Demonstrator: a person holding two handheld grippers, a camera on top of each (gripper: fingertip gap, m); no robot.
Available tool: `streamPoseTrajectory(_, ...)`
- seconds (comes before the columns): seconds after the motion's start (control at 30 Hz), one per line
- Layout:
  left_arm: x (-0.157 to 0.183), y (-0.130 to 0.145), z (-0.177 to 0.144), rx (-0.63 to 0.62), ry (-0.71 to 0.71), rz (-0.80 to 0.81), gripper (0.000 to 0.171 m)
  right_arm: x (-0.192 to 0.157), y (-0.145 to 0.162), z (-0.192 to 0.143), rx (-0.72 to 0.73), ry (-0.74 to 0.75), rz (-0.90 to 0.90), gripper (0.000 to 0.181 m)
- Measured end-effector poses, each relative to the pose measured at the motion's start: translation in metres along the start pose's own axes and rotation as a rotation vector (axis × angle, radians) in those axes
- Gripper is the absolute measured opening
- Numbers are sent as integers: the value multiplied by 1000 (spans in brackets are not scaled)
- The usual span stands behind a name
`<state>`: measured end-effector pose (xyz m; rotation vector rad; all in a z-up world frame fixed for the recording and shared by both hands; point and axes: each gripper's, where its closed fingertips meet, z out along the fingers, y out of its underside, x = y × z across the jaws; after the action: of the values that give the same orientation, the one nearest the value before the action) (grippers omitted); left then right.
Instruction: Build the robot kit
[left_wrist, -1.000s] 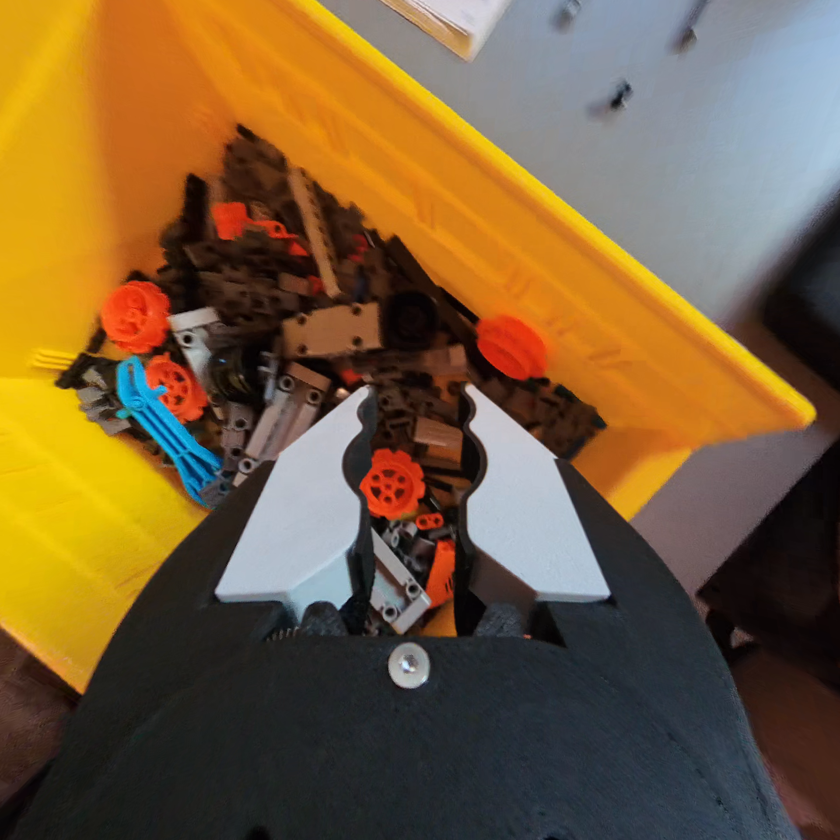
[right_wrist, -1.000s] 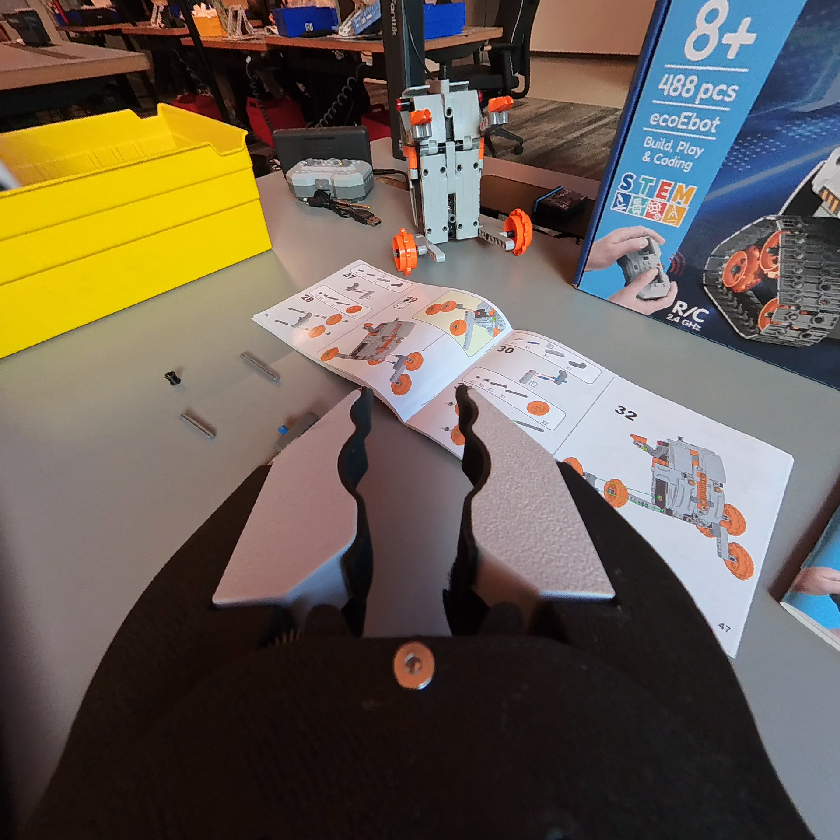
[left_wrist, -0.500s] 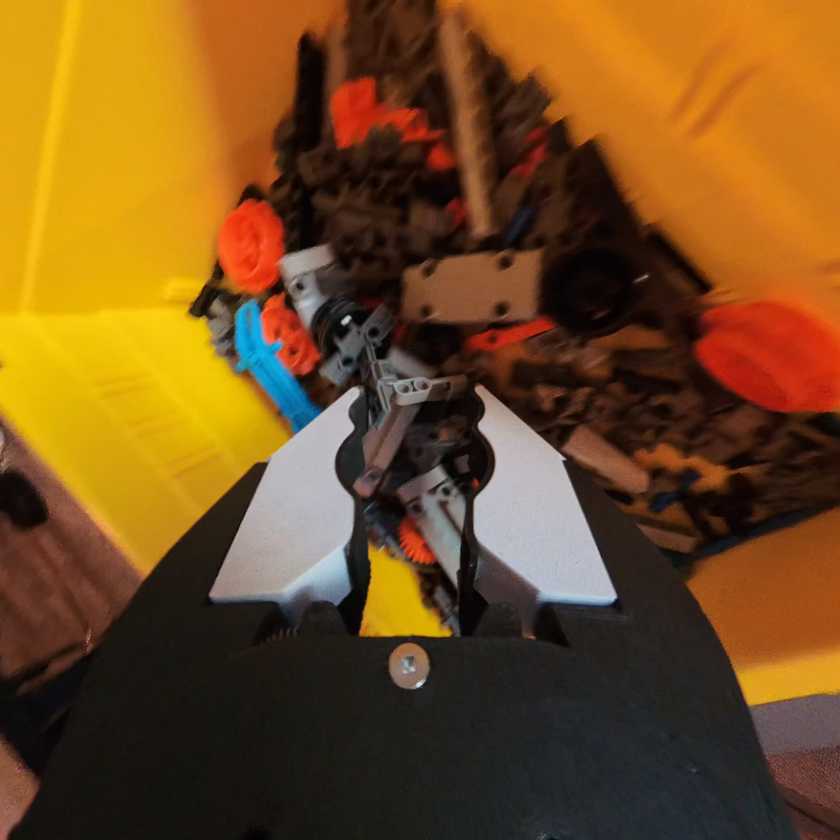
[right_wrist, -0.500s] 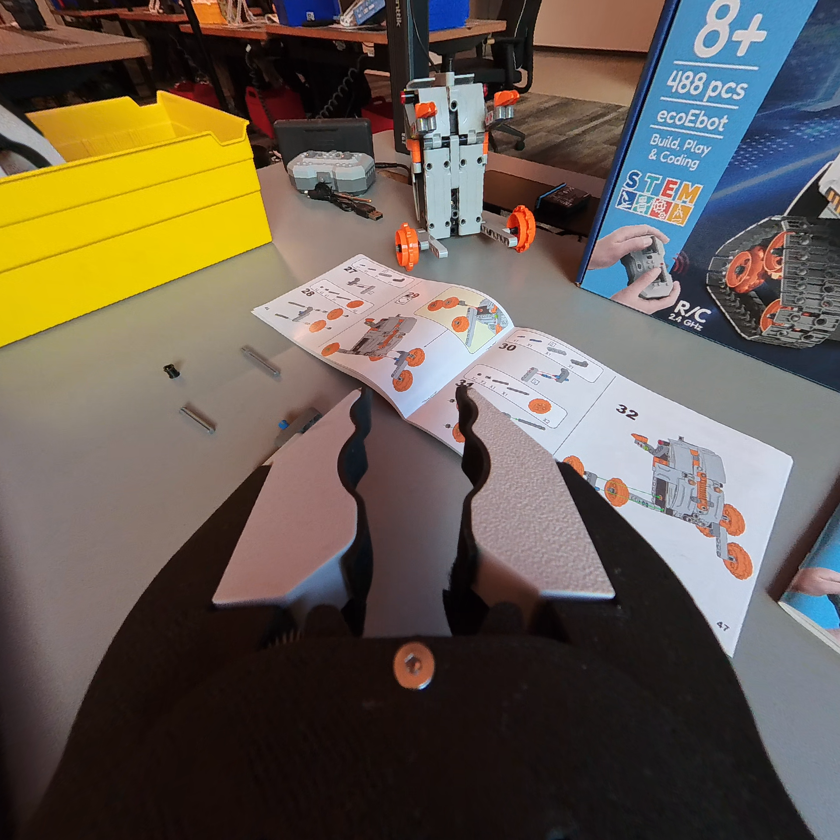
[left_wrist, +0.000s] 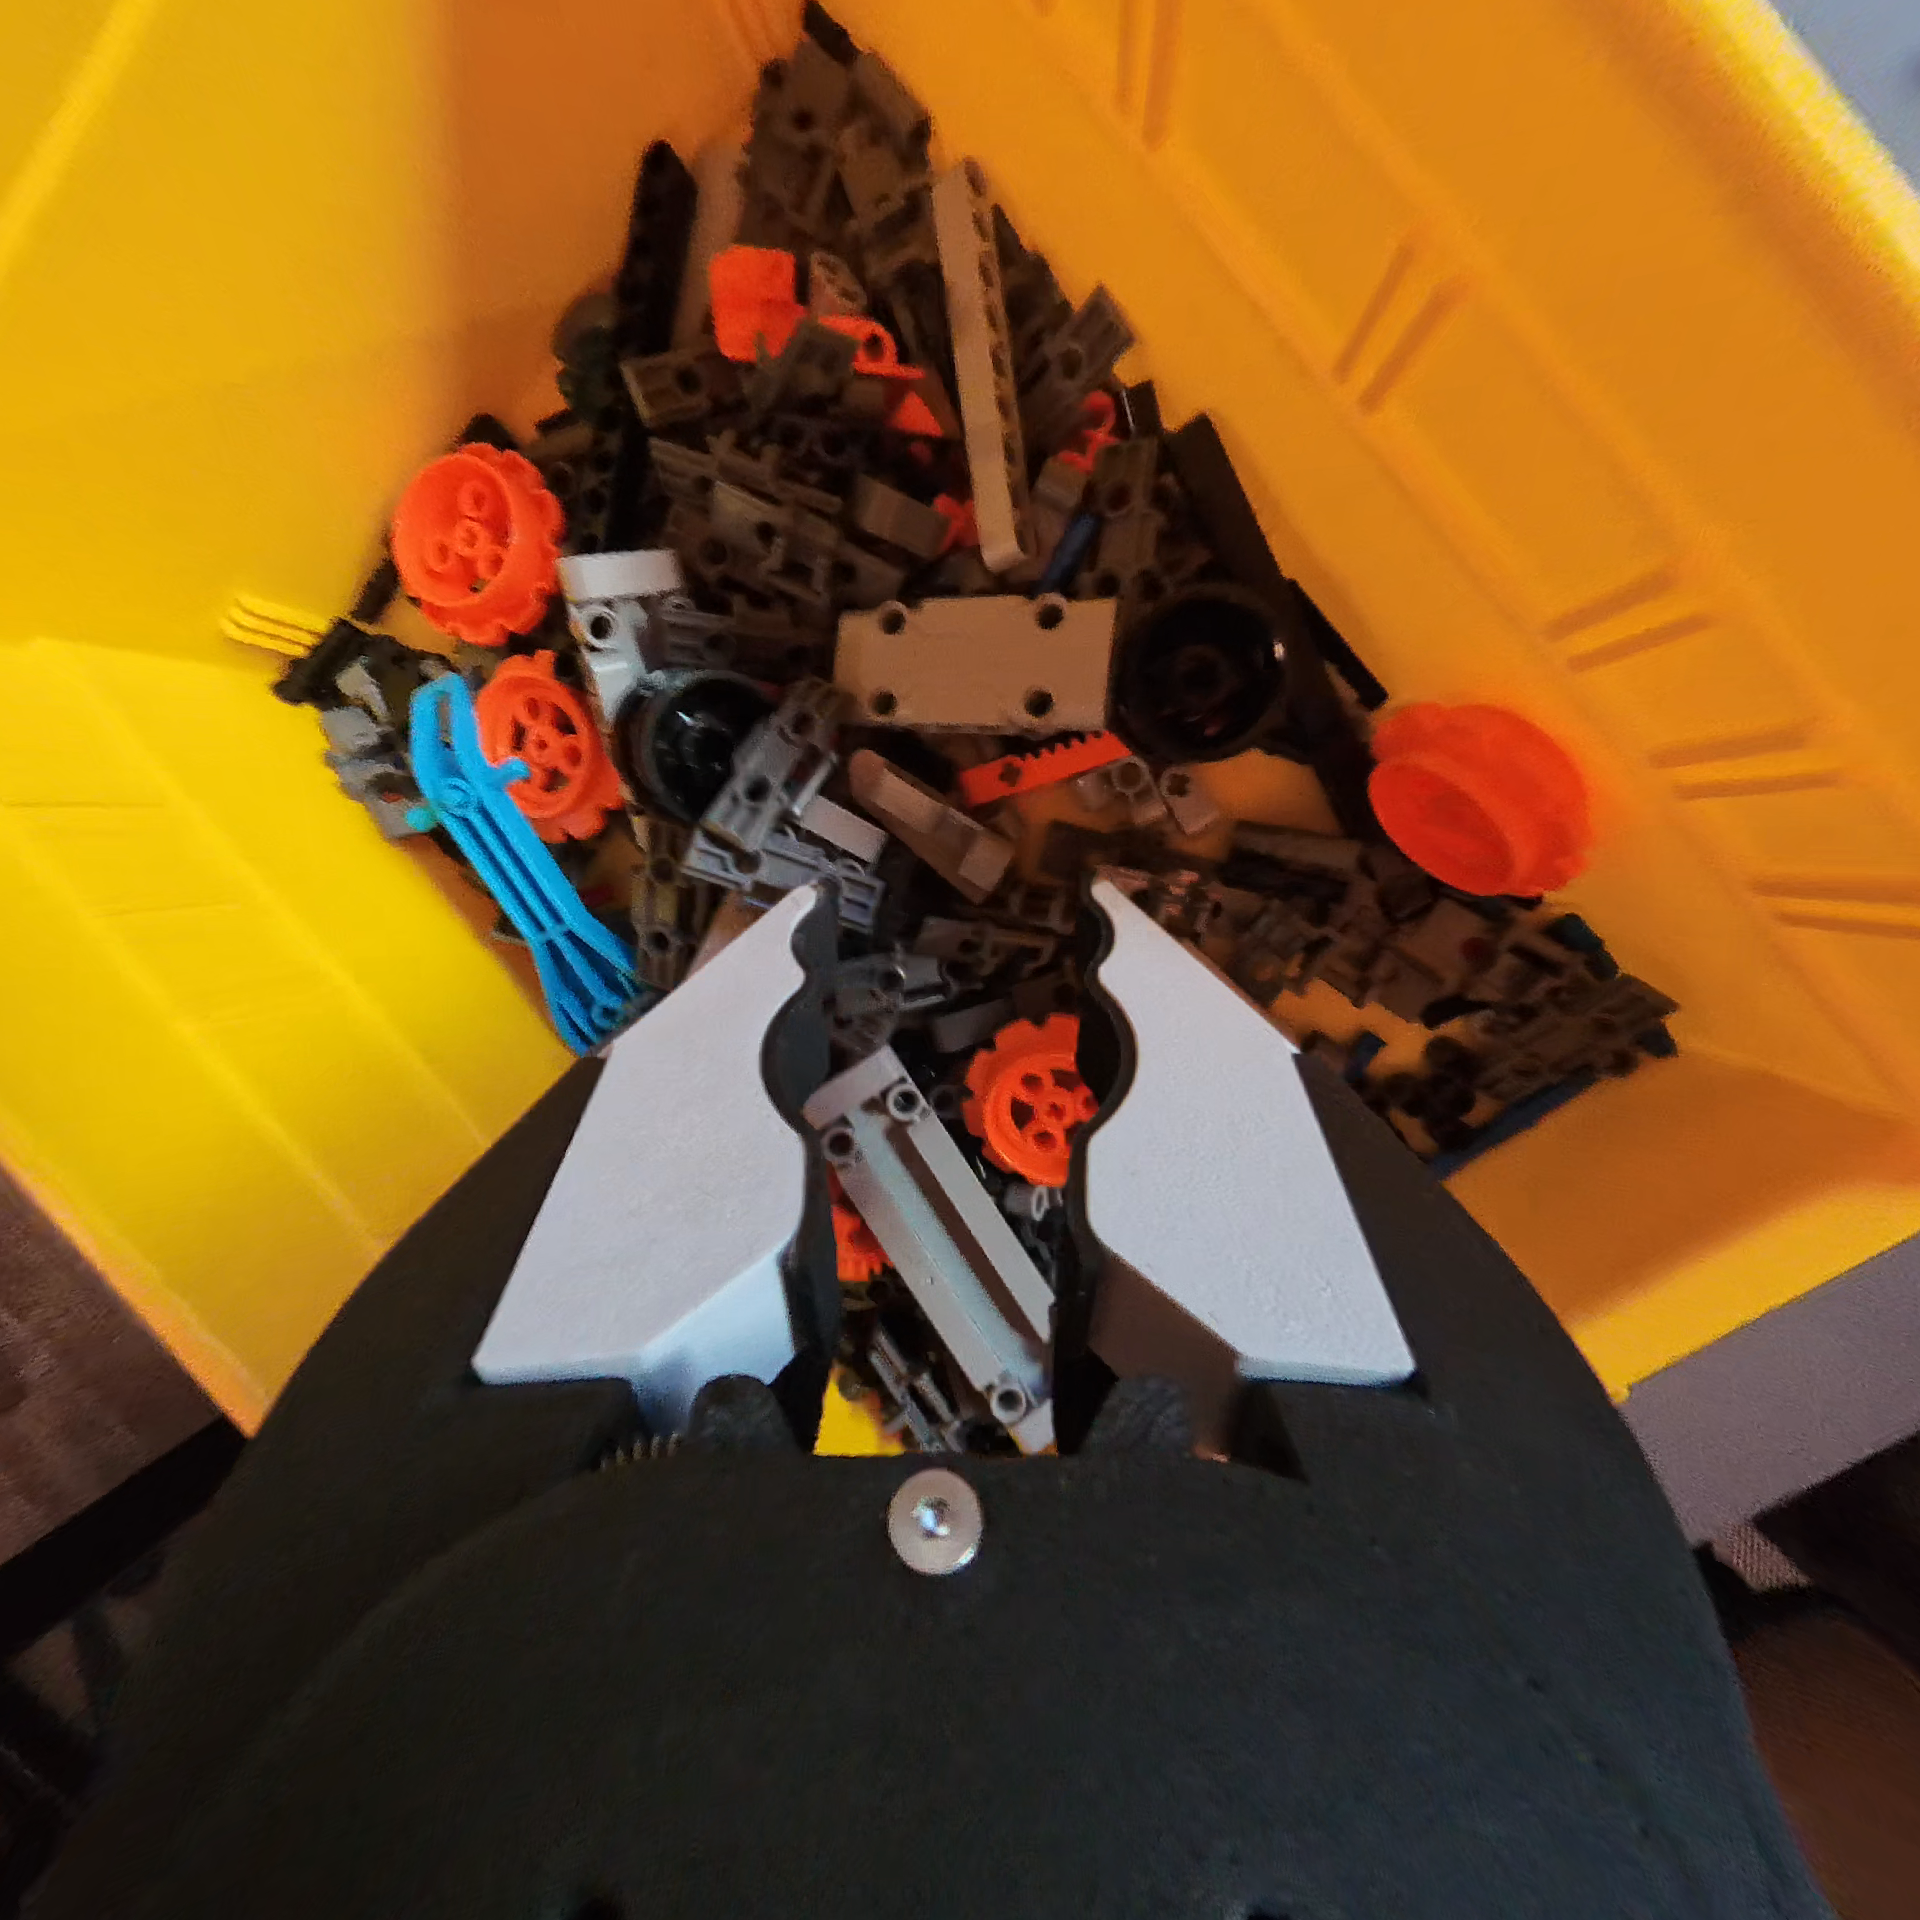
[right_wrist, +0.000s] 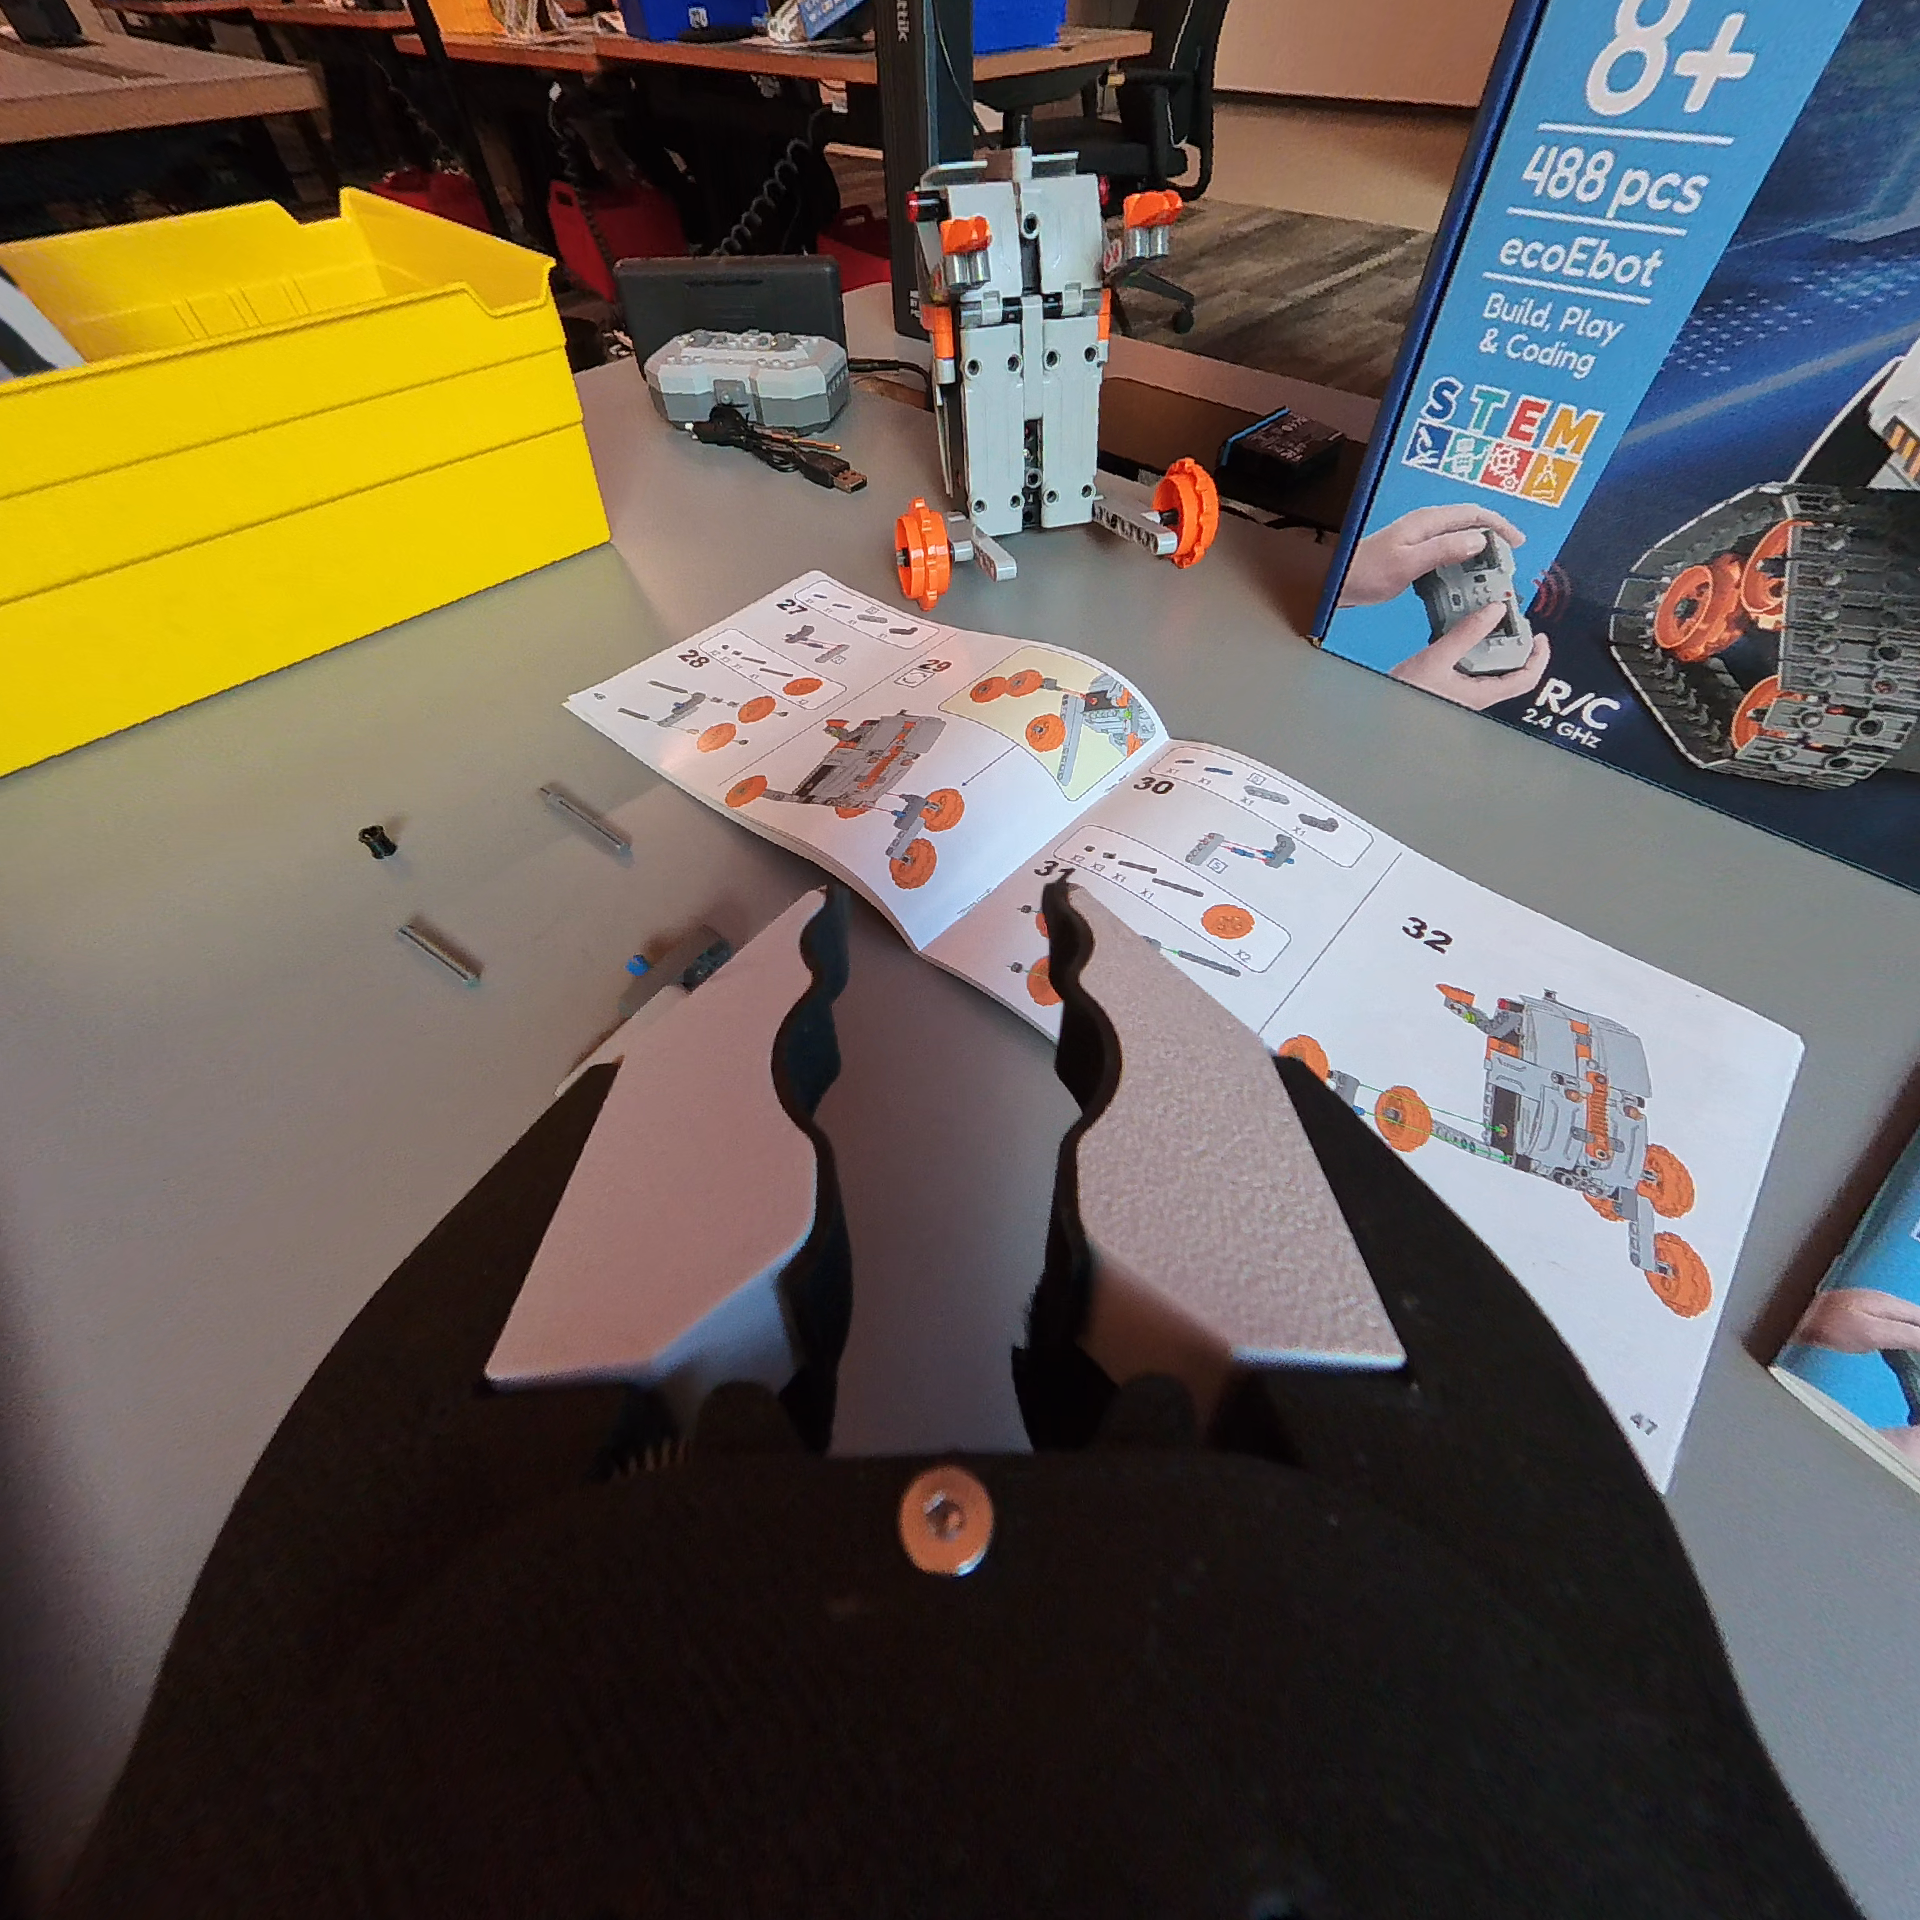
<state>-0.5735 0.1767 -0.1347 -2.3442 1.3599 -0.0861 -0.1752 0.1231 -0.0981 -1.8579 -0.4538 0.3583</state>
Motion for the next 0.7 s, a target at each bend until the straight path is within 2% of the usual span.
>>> streamPoseTrajectory(0.03, -1, -7, -3, 41, 6, -16, 42, 1, 0, 0, 3, 4, 0, 37)
streamPoseTrajectory(0.17, 4, -45, -22, 255, 88, -14, 56, 6, -2, -1, 16, 16, 17, 37)
streamPoseTrajectory(0.27, 14, -64, -22, 320, 199, 6, 75, 11, 0, -1, 16, 22, 29, 37)
streamPoseTrajectory(0.33, 17, -77, -18, 363, 246, 31, 78, 12, -1, -1, 21, 25, 35, 37)
streamPoseTrajectory(0.4, 13, -83, -11, 364, 229, 94, 80, 13, -1, -2, 27, 27, 37, 37)
streamPoseTrajectory(0.57, 12, -90, 4, 347, 239, 147, 72, 19, -3, -2, 46, 48, 28, 37)
streamPoseTrajectory(0.7, 8, -103, -5, 472, 252, 73, 72, 27, -10, -5, 94, 84, 29, 37)
